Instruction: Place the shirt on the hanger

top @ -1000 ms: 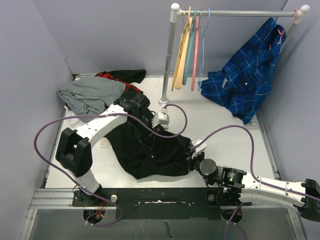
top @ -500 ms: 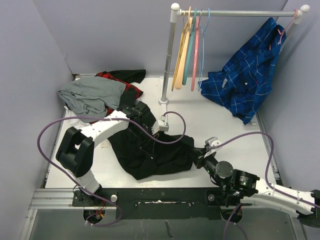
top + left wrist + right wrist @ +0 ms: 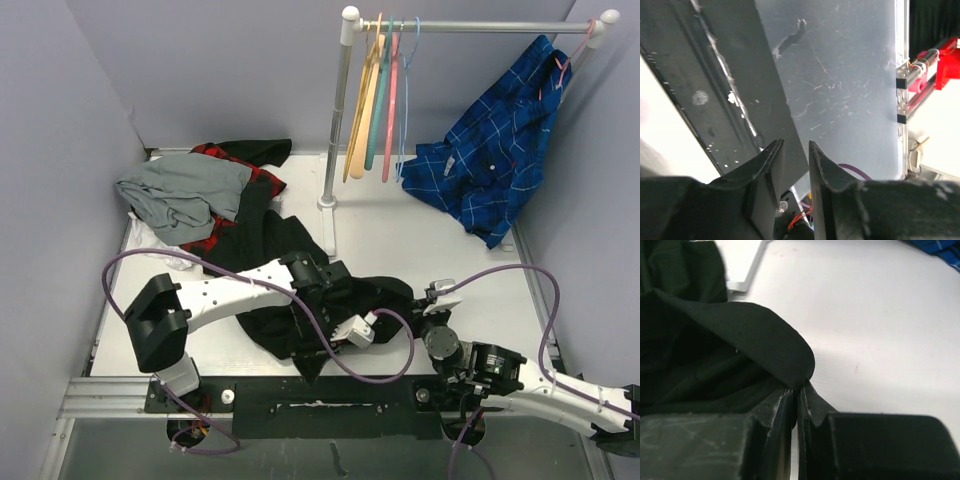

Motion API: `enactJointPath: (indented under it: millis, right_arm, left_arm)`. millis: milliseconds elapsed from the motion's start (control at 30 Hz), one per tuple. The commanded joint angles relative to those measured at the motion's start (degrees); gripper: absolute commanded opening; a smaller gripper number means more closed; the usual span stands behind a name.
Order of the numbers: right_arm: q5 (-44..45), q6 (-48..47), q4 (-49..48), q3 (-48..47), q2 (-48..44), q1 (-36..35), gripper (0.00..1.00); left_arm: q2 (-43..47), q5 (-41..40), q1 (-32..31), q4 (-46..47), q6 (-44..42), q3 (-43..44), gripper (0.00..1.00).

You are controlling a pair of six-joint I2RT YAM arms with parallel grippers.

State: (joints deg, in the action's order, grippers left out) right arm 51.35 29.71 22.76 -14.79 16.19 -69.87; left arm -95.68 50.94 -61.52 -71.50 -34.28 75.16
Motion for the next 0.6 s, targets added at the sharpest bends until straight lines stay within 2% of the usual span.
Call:
enactJointPath:
  millis: [0, 67, 133, 167, 233, 300, 333, 467, 567]
  right_arm:
    - [9.8, 10.4, 8.8, -4.3, -2.2, -0.4, 0.00]
    - [11.3, 14.1, 12.8, -5.2, -3.0, -0.4, 0.00]
    - [11.3, 14.2, 13.6, -5.3, -4.1, -0.4, 0.00]
    - [11.1, 13.9, 13.5, -5.2, -4.5, -0.4, 0.00]
    - [10.6, 13.6, 13.2, -5.0, -4.9, -0.4, 0.00]
    - [9.9, 12.5, 12.0, -4.7, -4.8, -0.4, 0.00]
    - [9.4, 11.6, 11.1, -4.5, -4.6, -0.4, 0.00]
    - [8.5, 10.2, 9.5, -4.4, -3.3, -0.4, 0.00]
    - [8.3, 10.1, 9.3, -4.5, -2.4, -0.4, 0.00]
  left_arm:
    - [2.6, 0.0, -1.4, -4.4, -1.2, -0.1, 0.26]
    - [3.8, -0.6, -0.4, -3.0, -0.2, 0.3, 0.25]
    - [7.0, -0.7, 6.1, 0.4, 1.5, 1.1, 0.26]
    - [9.0, -0.1, 10.8, 2.8, 2.5, 1.5, 0.36]
    - [12.3, -0.6, 19.5, 9.9, 6.3, 2.2, 0.71]
    - [14.1, -2.3, 24.2, 14.2, 8.6, 3.0, 0.90]
    - [14.0, -3.0, 25.4, 15.7, 9.7, 3.3, 0.93]
    - [8.9, 1.5, 27.3, 17.9, 12.4, 4.0, 0.94]
    - [4.3, 6.6, 27.2, 18.2, 13.0, 3.7, 0.87]
